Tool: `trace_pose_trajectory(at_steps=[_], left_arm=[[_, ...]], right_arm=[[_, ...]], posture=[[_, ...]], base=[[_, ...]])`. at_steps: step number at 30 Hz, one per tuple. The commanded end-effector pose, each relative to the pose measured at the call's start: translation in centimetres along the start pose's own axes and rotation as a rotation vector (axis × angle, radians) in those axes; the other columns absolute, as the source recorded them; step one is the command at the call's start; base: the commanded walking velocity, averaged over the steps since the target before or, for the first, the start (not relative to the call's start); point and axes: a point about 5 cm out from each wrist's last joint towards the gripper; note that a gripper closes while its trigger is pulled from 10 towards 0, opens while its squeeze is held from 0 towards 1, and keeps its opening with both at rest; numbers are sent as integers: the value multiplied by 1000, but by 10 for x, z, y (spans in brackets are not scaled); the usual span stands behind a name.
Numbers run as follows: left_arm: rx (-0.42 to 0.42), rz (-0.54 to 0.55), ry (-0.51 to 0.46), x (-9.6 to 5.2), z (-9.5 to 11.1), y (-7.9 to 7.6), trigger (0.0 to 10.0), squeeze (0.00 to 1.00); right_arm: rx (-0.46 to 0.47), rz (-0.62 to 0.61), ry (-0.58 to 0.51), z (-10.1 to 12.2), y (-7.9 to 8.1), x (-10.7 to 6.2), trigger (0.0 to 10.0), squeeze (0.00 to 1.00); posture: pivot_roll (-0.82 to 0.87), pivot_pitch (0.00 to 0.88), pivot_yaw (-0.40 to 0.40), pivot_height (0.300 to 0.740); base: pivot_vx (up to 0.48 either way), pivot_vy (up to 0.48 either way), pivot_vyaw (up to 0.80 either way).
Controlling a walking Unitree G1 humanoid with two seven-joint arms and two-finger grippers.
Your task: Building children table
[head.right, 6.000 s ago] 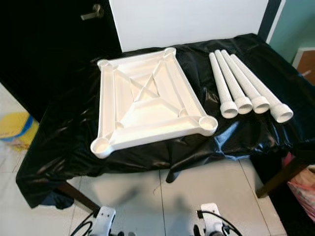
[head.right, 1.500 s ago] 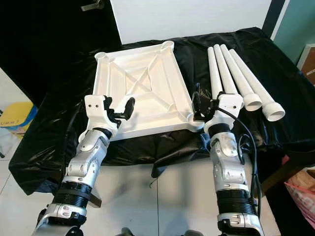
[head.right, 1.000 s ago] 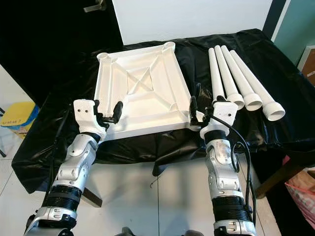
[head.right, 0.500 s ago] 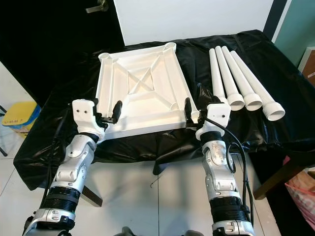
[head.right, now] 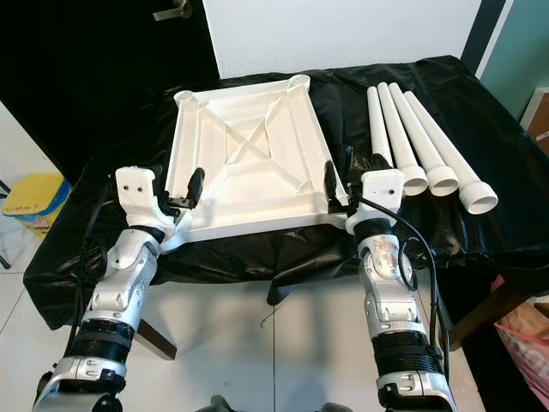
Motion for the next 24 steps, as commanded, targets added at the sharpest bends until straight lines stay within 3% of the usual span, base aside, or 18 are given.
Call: trace_pose_trajectory(at_steps=[1,13,24], left_arm=[[-10,10,10,-1,-3,3,10000,0],[-53,-7,21,-8,-4,-6,10000,0],[-63,25,20,-15,-4,5,10000,0]], right_arm=[[-5,-8,-3,-1,-1,-2,10000,0],[-19,-12,-8,0,-4,-2,10000,0],[-22,10,-6,-1,-3,2,10000,0]], posture=[[-149,0,80,740],[-124,0,72,740],[-94,0,50,740]], base=[[0,0,0],[0,0,-167],[0,0,0]])
Point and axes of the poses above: a point about 5 cm out from each wrist's last joint towards the gripper, its own x axis pointing out of the wrist towards the gripper, its own z axis along the axis of the wrist's last joint, y = z × x, and after that the axes turned 7 degrees about x, right-handed
